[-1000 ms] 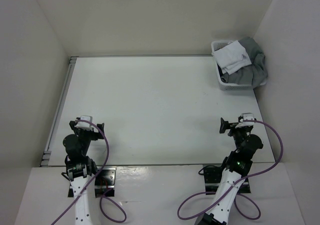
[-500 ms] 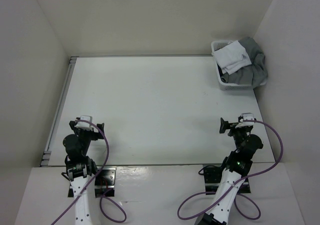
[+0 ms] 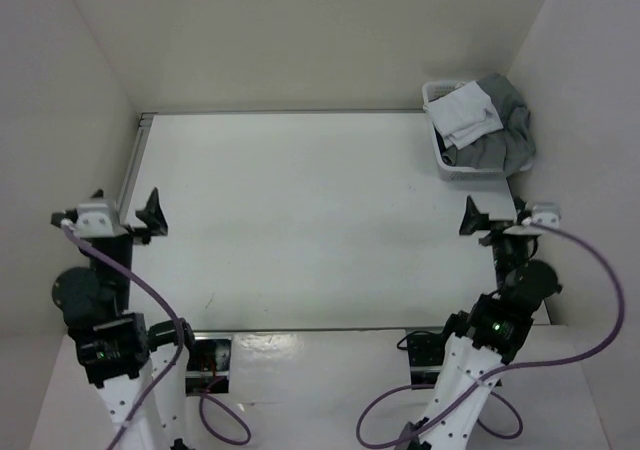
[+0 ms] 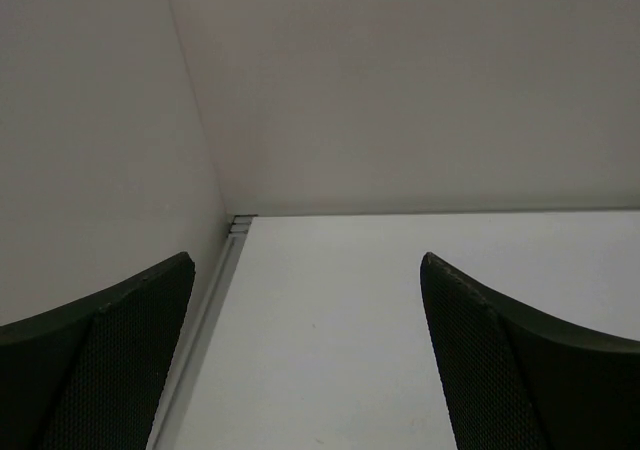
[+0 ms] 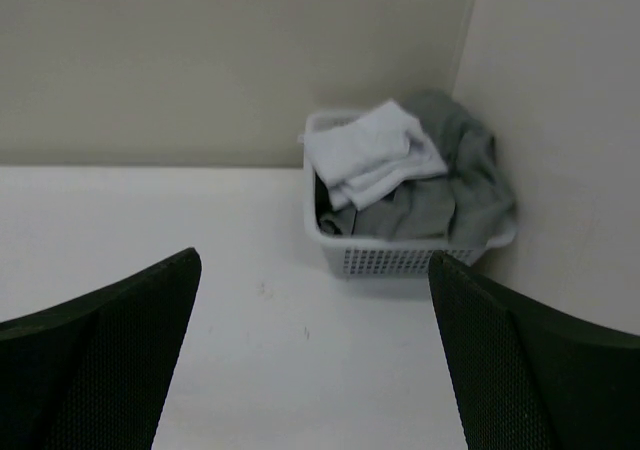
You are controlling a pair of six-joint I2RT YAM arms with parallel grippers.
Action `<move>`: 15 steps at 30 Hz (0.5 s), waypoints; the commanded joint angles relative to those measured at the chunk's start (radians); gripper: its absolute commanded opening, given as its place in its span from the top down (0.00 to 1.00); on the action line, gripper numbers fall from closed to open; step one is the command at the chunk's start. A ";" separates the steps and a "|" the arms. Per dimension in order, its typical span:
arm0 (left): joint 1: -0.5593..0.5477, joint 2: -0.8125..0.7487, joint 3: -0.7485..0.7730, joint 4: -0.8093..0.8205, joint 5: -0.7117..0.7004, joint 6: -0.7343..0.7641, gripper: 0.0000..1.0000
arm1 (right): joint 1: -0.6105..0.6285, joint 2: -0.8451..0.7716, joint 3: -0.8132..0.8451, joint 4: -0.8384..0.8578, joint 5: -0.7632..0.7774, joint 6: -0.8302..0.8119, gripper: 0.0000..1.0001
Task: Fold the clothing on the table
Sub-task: Grab the skirt from the pile
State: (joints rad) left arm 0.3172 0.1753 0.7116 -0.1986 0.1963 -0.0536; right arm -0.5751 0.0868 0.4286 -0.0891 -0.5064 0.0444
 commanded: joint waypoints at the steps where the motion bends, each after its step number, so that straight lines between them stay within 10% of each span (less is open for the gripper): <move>1: 0.000 0.278 0.246 -0.155 -0.078 -0.019 0.01 | 0.003 0.314 0.324 -0.100 0.040 -0.014 0.02; 6: 0.000 0.706 0.682 -0.485 0.049 0.121 0.01 | 0.041 0.849 0.785 -0.441 -0.026 -0.116 0.02; 15: 0.000 0.753 0.554 -0.341 0.169 -0.090 0.01 | 0.507 1.237 0.953 -0.544 0.508 -0.118 0.02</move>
State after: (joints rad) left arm 0.3172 0.9409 1.2442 -0.5842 0.2718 -0.0704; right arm -0.1661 1.2522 1.2907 -0.5385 -0.1928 -0.0654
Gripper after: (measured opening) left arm 0.993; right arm 0.983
